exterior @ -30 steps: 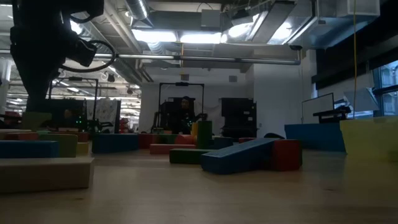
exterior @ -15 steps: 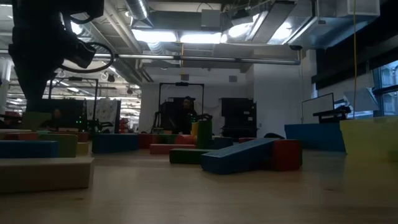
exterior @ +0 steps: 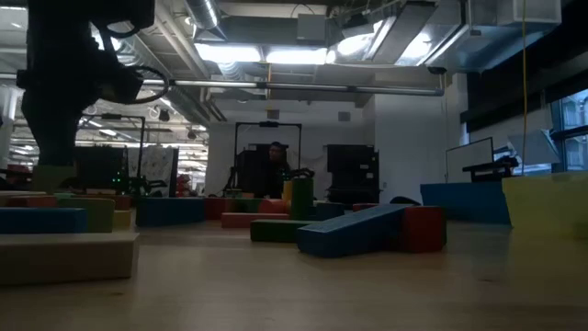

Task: Sort blocks by size
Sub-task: Put the light green arch block into the orange bin

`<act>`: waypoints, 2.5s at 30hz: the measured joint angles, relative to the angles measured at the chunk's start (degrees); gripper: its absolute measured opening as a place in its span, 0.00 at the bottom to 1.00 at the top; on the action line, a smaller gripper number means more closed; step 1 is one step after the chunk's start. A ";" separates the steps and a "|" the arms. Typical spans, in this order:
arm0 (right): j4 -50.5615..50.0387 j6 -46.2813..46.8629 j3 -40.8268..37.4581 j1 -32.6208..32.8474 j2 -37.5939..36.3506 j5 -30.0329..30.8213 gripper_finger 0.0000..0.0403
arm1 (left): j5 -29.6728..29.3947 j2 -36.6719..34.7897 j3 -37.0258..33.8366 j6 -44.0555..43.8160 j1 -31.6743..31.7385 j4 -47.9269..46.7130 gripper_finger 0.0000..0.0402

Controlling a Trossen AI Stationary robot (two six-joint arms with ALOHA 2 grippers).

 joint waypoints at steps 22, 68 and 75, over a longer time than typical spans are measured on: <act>0.97 0.02 0.00 -0.04 0.00 0.26 0.62 | 0.42 0.03 -8.79 -0.41 -0.09 9.62 0.51; 46.27 -72.04 0.00 -27.27 0.00 43.65 0.62 | -10.68 2.02 2.12 2.74 -0.91 61.26 0.34; 46.70 -78.47 0.00 -29.32 0.00 36.92 0.62 | -10.68 2.02 2.12 2.71 -2.29 63.00 0.34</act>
